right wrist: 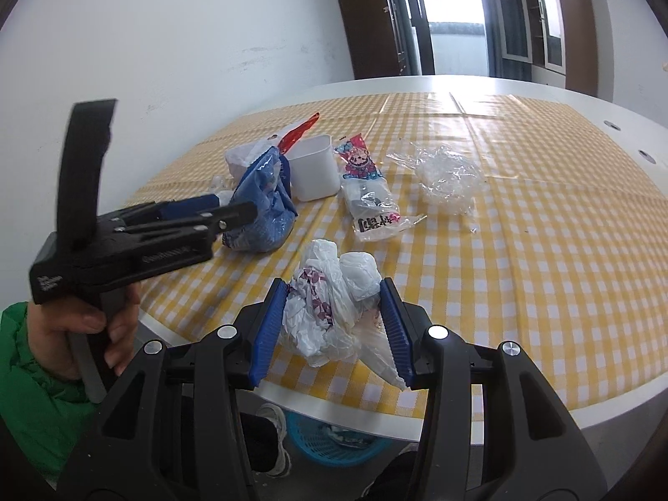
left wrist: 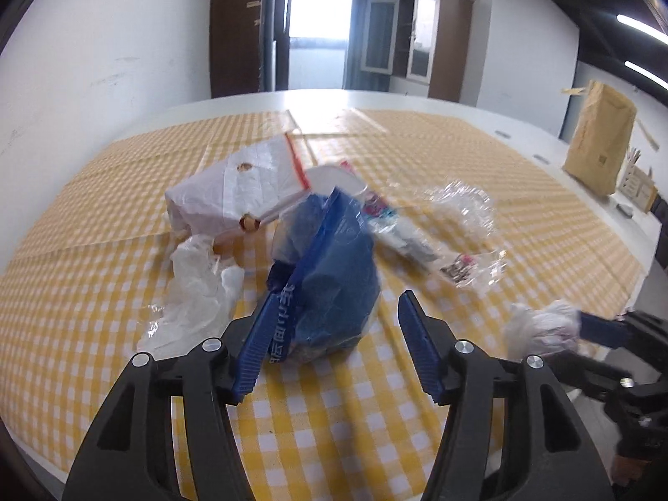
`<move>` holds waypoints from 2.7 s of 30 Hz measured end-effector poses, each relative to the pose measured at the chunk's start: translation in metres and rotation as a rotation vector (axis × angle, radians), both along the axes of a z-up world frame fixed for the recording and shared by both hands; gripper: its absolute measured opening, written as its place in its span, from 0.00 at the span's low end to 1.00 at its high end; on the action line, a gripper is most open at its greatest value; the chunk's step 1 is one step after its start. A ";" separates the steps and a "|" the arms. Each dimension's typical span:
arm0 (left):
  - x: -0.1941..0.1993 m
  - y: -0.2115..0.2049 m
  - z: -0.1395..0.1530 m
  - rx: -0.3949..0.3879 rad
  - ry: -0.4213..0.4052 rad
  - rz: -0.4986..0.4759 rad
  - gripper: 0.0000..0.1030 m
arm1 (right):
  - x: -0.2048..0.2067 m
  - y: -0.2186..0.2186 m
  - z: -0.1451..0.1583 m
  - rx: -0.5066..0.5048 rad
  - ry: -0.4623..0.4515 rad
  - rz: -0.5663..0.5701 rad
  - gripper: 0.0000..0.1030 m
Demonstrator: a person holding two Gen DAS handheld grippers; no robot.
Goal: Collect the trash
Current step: 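Grasp the blue plastic bag with the left gripper while the right gripper grasps the white crumpled bag, then carry the blue bag and white bag down over the wastebasket with both grippers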
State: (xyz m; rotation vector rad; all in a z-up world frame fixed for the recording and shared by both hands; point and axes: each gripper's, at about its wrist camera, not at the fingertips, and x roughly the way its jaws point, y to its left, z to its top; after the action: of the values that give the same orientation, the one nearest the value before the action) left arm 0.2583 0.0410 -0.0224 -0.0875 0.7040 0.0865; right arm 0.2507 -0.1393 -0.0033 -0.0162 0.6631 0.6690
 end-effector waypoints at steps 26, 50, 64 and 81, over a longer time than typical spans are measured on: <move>-0.166 -0.001 0.034 -0.208 -0.216 -0.095 0.14 | -0.090 -0.003 0.006 0.050 -0.060 0.049 0.42; -0.260 -0.016 0.011 -0.191 -0.170 -0.116 0.13 | -0.165 -0.016 -0.017 -0.029 -0.075 0.072 0.42; -0.242 -0.028 -0.049 -0.208 -0.010 -0.131 0.14 | -0.160 -0.022 -0.075 -0.055 0.041 0.075 0.42; -0.201 -0.009 -0.146 -0.347 0.183 -0.111 0.14 | -0.114 -0.006 -0.180 -0.087 0.304 0.070 0.42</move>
State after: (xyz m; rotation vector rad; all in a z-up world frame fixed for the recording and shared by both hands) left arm 0.0570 0.0316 -0.1679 -0.3762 0.9002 -0.1372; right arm 0.1370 -0.1453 -0.1836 -0.0181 0.9876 0.7167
